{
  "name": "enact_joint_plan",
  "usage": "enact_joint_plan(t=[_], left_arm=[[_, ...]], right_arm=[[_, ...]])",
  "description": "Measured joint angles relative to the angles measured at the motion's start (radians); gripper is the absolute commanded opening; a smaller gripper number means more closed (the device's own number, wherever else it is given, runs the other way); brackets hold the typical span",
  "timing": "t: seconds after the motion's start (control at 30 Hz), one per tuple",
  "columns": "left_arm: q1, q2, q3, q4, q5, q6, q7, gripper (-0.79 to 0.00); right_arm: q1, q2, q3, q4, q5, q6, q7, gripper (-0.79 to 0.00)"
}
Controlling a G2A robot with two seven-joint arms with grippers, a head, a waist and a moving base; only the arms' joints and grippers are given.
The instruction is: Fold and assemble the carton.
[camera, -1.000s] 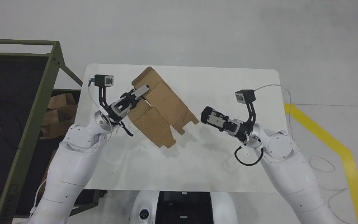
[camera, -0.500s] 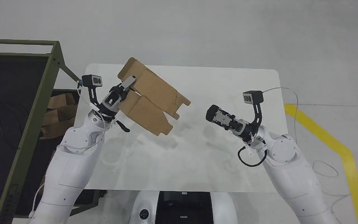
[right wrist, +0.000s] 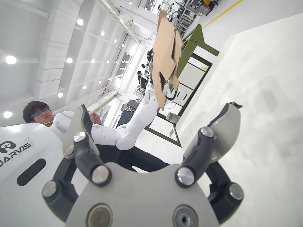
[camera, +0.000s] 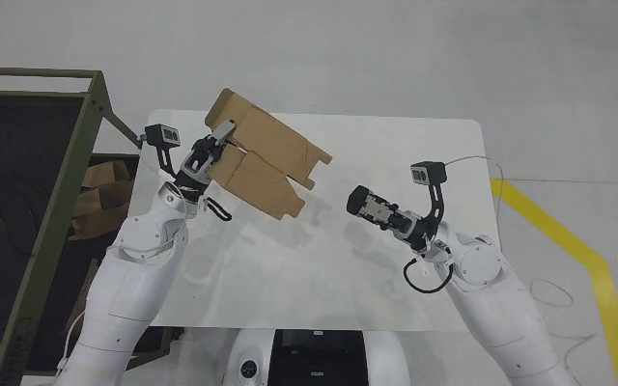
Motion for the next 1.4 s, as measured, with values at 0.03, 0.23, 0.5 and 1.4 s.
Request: enact_joint_plan(t=[0.03, 0.23, 0.5, 1.4], left_arm=[[-0.002, -0.002, 0.006, 0.001, -0.003, 0.002, 0.009, -0.785], [-0.021, -0.015, 0.034, 0.009, 0.0, 0.007, 0.064, -0.785], [-0.043, -0.029, 0.056, 0.016, 0.004, 0.028, 0.123, -0.785], [-0.039, -0.056, 0.064, 0.006, 0.096, -0.003, 0.154, -0.785]], right_arm=[[0.002, -0.002, -0.008, 0.004, 0.008, -0.008, -0.004, 0.0], [0.024, -0.017, -0.057, 0.039, 0.032, -0.04, -0.026, 0.0], [0.064, -0.037, -0.112, 0.07, 0.023, -0.044, -0.07, -0.179], [0.114, -0.068, -0.166, 0.096, -0.081, 0.098, -0.131, -0.474]])
